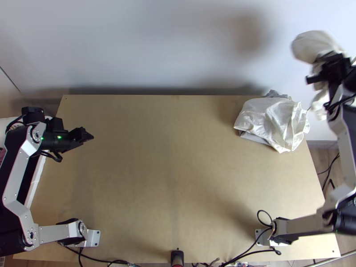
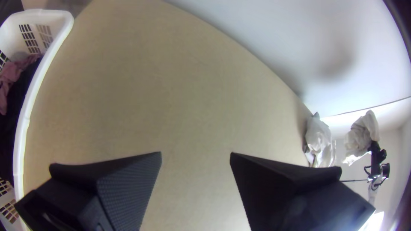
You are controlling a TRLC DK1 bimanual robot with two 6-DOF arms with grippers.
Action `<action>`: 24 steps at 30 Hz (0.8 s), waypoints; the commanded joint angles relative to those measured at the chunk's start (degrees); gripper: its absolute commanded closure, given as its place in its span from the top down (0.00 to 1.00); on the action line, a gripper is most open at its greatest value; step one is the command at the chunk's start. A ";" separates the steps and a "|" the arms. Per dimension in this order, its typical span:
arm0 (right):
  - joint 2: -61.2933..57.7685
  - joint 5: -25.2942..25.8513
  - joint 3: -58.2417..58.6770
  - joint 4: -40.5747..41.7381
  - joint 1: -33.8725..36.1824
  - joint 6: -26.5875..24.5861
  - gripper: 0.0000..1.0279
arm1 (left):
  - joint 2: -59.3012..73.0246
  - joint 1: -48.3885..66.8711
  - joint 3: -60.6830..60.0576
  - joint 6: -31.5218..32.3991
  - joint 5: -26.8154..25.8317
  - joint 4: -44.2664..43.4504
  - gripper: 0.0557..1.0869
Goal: Fold the t-shirt
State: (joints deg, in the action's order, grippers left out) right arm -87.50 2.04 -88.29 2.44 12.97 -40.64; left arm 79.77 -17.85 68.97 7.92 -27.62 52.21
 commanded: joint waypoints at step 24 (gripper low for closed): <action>7.26 3.41 54.45 22.35 -10.25 -6.55 0.03 | 0.65 -0.44 -5.95 0.07 -0.16 -4.04 0.77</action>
State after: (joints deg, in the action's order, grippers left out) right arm -76.99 2.09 -43.55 19.38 7.05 -49.56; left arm 80.25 -18.79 64.42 6.90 -27.79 48.90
